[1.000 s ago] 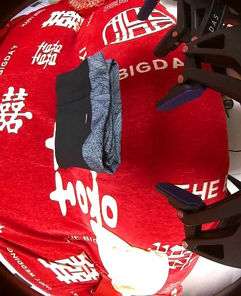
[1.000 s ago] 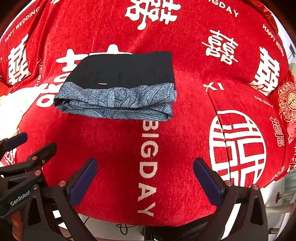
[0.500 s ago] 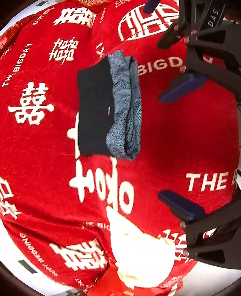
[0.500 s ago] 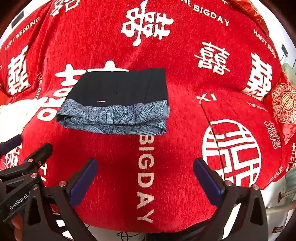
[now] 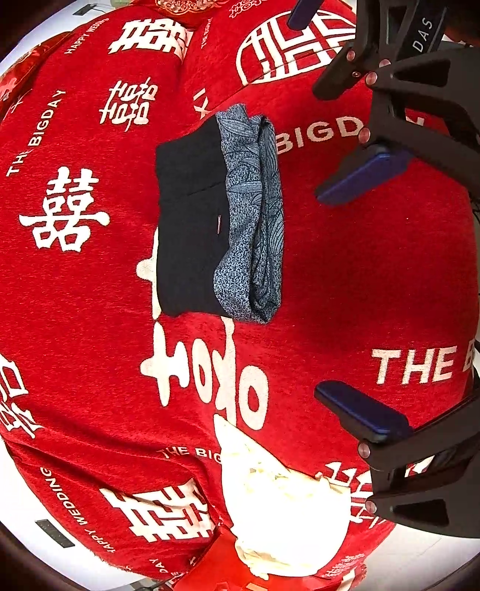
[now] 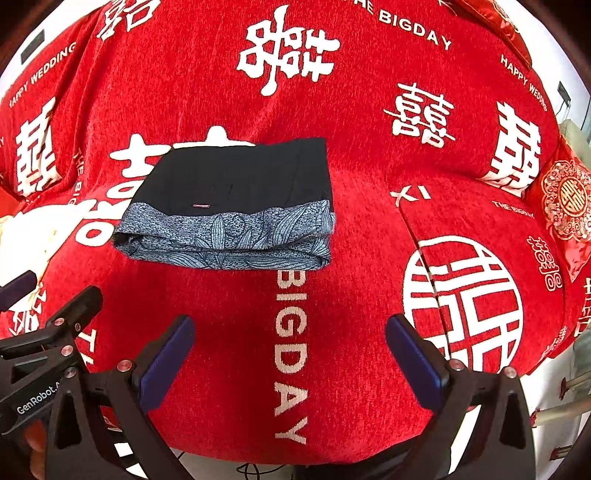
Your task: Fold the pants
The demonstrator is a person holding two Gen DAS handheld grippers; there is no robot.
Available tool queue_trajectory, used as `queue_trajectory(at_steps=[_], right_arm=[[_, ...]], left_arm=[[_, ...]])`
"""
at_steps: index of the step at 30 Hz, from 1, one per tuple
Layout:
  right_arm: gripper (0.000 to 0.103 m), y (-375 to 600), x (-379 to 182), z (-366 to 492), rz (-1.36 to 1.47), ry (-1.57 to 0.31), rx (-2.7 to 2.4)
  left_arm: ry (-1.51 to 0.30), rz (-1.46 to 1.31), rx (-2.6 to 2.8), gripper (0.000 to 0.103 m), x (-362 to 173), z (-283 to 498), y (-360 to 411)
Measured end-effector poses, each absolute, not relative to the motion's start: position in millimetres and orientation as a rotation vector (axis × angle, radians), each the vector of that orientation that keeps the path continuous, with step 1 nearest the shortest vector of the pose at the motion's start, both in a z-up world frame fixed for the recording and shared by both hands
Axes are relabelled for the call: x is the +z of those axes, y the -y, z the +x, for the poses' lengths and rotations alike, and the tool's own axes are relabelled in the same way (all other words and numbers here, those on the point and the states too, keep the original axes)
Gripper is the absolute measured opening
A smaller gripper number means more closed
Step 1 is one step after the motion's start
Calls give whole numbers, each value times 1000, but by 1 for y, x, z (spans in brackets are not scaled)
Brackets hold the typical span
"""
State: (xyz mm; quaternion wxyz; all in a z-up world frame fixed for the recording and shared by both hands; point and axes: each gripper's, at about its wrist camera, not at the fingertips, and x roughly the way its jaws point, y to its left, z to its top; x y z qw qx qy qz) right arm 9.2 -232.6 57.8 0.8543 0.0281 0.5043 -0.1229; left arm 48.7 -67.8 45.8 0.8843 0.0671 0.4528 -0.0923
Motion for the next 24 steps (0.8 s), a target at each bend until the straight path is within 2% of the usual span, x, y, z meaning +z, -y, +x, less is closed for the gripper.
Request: queue_trajectory(at_steps=[24], right_arm=[[103, 231, 51, 13, 30, -1077, -260]], left_arm=[[-955, 148, -167, 97, 36, 51, 70]])
